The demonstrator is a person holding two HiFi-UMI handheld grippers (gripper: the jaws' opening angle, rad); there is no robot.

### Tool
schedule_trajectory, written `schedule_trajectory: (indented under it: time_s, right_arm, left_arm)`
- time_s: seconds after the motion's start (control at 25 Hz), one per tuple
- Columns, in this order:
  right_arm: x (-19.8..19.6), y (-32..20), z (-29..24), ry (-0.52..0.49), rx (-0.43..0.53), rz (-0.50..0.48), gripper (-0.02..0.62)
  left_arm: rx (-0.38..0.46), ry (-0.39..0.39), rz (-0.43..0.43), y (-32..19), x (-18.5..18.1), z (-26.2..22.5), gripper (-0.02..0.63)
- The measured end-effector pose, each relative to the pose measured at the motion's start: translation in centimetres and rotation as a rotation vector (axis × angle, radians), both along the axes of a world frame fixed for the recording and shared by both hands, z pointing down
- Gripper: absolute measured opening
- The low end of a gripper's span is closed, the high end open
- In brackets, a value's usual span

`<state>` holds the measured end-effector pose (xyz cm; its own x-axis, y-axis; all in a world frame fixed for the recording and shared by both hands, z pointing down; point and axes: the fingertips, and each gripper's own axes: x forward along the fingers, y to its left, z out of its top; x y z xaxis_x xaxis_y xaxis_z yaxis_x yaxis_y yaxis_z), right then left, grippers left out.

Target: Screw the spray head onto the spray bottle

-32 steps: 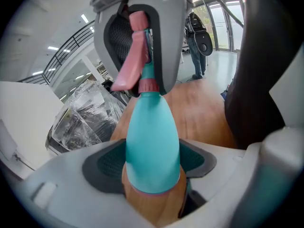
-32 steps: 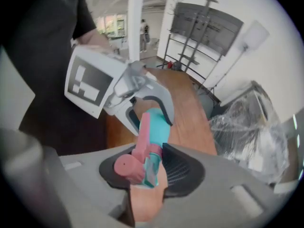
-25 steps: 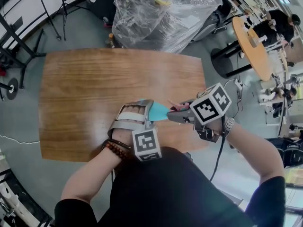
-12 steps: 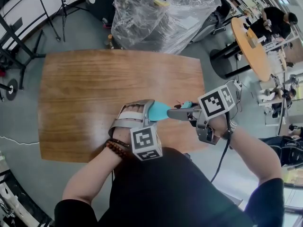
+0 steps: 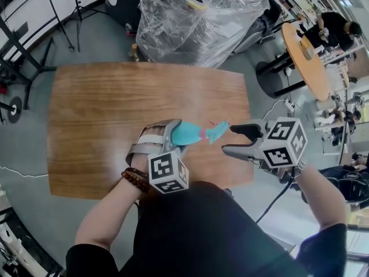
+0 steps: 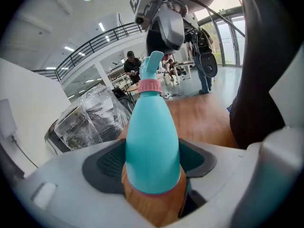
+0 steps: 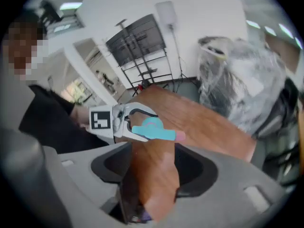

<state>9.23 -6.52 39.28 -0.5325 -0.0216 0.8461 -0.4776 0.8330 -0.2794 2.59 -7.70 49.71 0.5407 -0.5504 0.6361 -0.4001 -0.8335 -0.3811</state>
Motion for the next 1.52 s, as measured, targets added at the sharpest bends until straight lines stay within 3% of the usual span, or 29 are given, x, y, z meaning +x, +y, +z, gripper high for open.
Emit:
schedule_trajectory:
  time_s: [0.12,0.2,0.28,0.4,0.52,0.6,0.68,0.76,0.84,1.0,1.08,1.12,1.16,1.24,1.32,1.44,1.52]
  right_arm:
    - [-1.1,0.0,-2.1,0.206,0.492,-0.461,0.265]
    - [-2.2,1.0,-1.8,0.292,0.741,-0.739,0.262]
    - [-3.0,2.4,-0.5,0.335,0.842,-0.942,0.261]
    - [-3.4,3.1,1.3,0.385,0.931,-1.133,0.251]
    - [-3.5,3.2,2.2,0.397,0.990,-1.234,0.166]
    - [-3.4,3.3,2.7,0.400,0.995,-1.259,0.153]
    - [-3.3,3.2,3.1,0.396,0.949,-1.211,0.123]
    - [-3.3,3.0,3.5,0.362,0.797,-1.033,0.121]
    - [-3.1,2.3,4.2,0.303,0.549,-0.731,0.120]
    - [-2.7,0.7,5.5,0.127,-0.050,0.028,0.121]
    - [-2.8,0.4,5.7,0.022,-0.290,0.307,0.123]
    - [-3.0,0.4,5.7,-0.025,-0.367,0.388,0.123]
    - [-3.0,0.3,5.7,-0.059,-0.401,0.423,0.124]
    - [-3.1,0.0,5.3,-0.085,-0.349,0.380,0.153]
    - [-3.2,-0.7,4.0,-0.098,-0.212,0.275,0.250]
    - [-3.2,-1.7,-0.1,-0.148,0.032,0.086,0.261]
    - [-2.9,-1.7,-2.5,-0.114,0.245,-0.126,0.261]
  left_arm:
    - [-0.001,0.006,0.010,-0.2,-0.3,0.0,0.364]
    - [-0.001,0.007,0.021,-0.1,-0.3,0.0,0.364]
    - [0.002,0.011,0.041,0.1,0.1,-0.2,0.364]
    - [0.009,0.022,0.085,0.8,0.8,-0.6,0.364]
    - [0.017,0.034,0.132,1.5,1.5,-0.9,0.364]
    - [0.024,0.037,0.150,1.9,1.9,-1.1,0.364]
    - [0.033,0.027,0.149,2.0,2.0,-0.9,0.364]
    - [0.046,0.001,0.135,1.8,2.0,-0.6,0.364]
    - [0.064,-0.036,0.115,1.4,1.8,-0.2,0.363]
    - [0.084,-0.104,0.088,0.9,1.5,0.6,0.362]
    - [0.079,-0.104,0.078,0.8,1.3,0.7,0.362]
    - [0.077,-0.100,0.074,0.7,1.2,0.7,0.362]
    - [0.074,-0.094,0.072,0.7,1.2,0.7,0.362]
    - [0.064,-0.076,0.074,0.8,1.4,0.8,0.362]
    - [0.046,-0.052,0.073,1.0,1.5,0.8,0.362]
    - [0.009,-0.021,0.071,1.1,1.0,1.1,0.363]
    - [-0.018,0.000,0.074,1.2,0.6,1.3,0.364]
